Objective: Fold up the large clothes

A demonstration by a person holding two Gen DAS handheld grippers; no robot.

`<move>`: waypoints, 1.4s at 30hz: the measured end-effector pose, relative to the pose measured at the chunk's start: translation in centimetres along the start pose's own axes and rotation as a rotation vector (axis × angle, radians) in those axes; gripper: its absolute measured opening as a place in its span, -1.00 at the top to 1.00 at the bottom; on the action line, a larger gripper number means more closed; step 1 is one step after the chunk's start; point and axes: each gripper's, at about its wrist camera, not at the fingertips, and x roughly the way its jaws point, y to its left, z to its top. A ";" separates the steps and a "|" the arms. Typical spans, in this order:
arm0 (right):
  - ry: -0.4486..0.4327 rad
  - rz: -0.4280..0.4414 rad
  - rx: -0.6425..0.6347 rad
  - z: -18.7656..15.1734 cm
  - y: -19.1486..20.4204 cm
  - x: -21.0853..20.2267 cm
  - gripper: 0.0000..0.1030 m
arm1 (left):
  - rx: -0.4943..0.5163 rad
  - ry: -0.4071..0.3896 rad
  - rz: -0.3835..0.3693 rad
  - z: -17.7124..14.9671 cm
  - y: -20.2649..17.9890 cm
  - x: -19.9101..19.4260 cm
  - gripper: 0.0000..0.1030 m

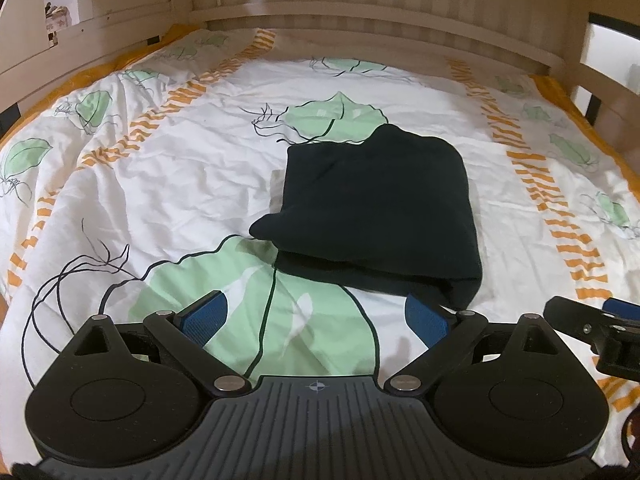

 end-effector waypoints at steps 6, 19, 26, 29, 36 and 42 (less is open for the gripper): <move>0.010 -0.001 0.004 0.0 0.0 0.3 -0.99 | 0.007 0.002 0.003 0.1 0.0 0.1 -0.88; 0.029 -0.002 0.010 0.0 -0.1 0.8 -0.99 | 0.018 0.016 0.004 0.3 0.0 0.6 -0.88; 0.036 0.000 0.011 -0.1 0.0 1.0 -0.99 | 0.021 0.025 0.002 0.2 -0.2 0.8 -0.88; 0.042 0.002 0.011 -0.2 0.0 1.1 -0.99 | 0.026 0.028 0.000 0.2 -0.2 0.9 -0.88; 0.052 0.007 0.012 -0.3 0.1 1.4 -0.99 | 0.026 0.033 -0.001 0.1 -0.2 1.1 -0.88; 0.061 0.008 0.015 -0.3 0.1 1.6 -0.99 | 0.030 0.037 0.000 0.0 -0.3 1.4 -0.88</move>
